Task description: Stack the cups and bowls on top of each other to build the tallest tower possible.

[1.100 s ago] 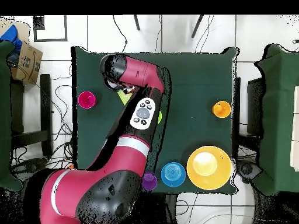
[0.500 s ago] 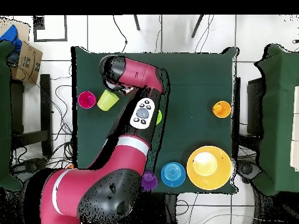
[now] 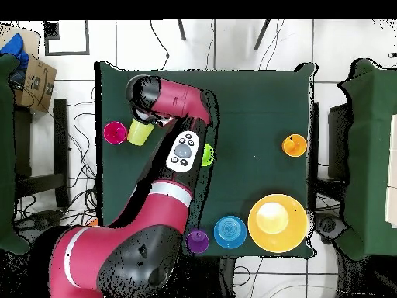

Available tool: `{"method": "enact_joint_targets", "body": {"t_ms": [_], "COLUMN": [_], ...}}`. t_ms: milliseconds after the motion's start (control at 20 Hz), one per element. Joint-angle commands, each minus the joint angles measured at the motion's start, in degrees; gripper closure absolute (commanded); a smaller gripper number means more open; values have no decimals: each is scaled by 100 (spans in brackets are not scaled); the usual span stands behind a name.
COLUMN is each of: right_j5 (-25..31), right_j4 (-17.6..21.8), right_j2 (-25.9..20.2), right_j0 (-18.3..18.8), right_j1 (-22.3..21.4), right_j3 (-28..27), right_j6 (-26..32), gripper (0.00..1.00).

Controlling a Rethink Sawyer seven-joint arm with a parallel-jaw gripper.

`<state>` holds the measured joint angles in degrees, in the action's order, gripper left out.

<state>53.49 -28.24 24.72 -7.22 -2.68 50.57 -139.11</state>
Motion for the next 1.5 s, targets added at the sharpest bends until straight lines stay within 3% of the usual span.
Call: {"method": "enact_joint_targets", "body": {"t_ms": [50, 300, 600, 850, 1150, 1500], "right_j5": [-733, -916, -1697, -2331, -2563, -2507], "right_j4": [154, 348, 582, 847, 1359, 1815], "right_j2": [-424, -327, -677, -1046, -1420, -1734], "right_j0": [-165, -213, -36, 220, 492, 717], "right_j1": [-552, -1348, -2032, -2357, -2576, -2648], "right_j3": [674, 1454, 2486, 3156, 3553, 3720], "right_j6": [-670, -197, 617, 972, 1237, 1088], "gripper": [100, 100, 100, 100, 100, 100]}}
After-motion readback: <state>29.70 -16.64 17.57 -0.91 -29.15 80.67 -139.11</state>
